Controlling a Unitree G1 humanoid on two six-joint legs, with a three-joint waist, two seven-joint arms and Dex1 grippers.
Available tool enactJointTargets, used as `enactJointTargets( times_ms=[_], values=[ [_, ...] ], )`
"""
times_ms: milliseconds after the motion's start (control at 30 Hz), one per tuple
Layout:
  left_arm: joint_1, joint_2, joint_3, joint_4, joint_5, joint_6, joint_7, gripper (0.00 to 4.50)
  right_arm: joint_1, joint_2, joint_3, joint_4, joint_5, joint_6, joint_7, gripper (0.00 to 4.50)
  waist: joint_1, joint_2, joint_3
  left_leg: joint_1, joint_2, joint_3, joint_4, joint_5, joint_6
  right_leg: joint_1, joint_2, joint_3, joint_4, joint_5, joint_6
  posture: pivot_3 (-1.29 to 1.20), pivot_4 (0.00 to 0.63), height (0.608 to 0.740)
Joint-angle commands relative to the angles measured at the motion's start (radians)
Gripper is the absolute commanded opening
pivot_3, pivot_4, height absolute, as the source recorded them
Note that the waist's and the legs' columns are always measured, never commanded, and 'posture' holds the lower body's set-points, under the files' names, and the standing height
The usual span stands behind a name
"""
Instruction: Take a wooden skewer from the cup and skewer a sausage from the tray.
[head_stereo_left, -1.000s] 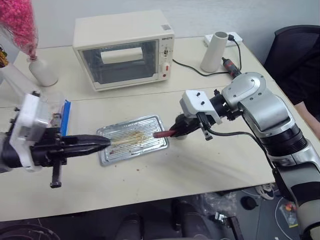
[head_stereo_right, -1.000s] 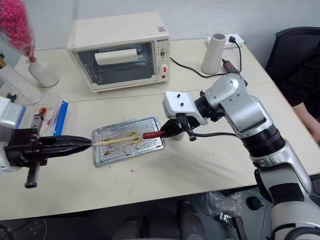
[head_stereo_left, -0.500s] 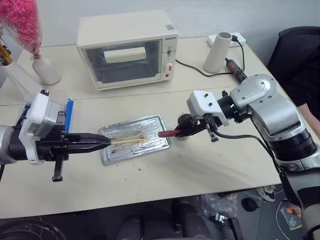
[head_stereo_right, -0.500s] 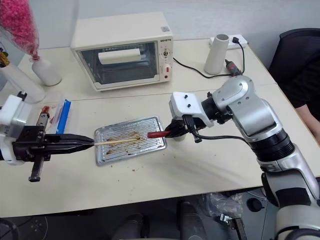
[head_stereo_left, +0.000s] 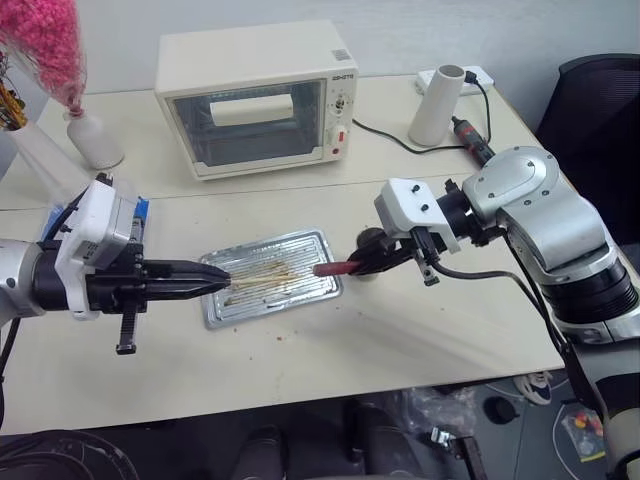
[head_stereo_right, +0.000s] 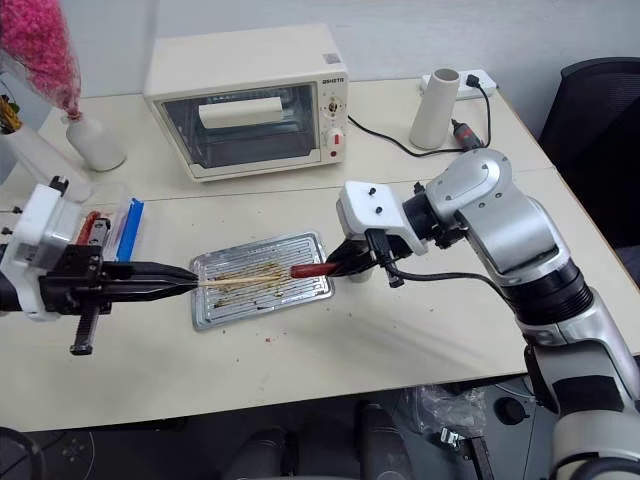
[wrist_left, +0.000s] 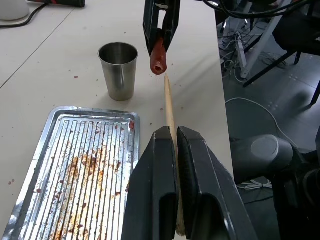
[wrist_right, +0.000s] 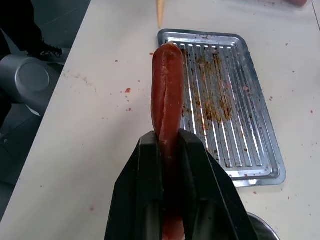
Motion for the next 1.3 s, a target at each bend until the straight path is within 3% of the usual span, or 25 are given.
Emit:
enactJointTargets(
  times_ms=[33, 1300],
  values=[
    [-0.03, 0.001, -0.006, 0.01, 0.012, -0.019, -0.003, 0.0, 0.0, -0.011, -0.04, -0.048, 0.028, 0.009, -0.005, 0.13, 0.001, 0.0, 0.0, 0.0, 0.0, 0.0, 0.0, 0.0, 0.0, 0.0, 0.0, 0.0, 0.0, 0.0, 0.0, 0.0, 0.15, 0.74],
    [-0.071, -0.005, -0.022, 0.025, 0.053, -0.032, -0.033, 0.0, 0.01, -0.01, -0.033, -0.034, 0.04, 0.005, -0.039, 0.13, 0.0, 0.0, 0.0, 0.0, 0.0, 0.0, 0.001, 0.0, 0.0, 0.0, 0.001, 0.001, 0.002, 0.0, 0.0, 0.0, 0.15, 0.74]
  ],
)
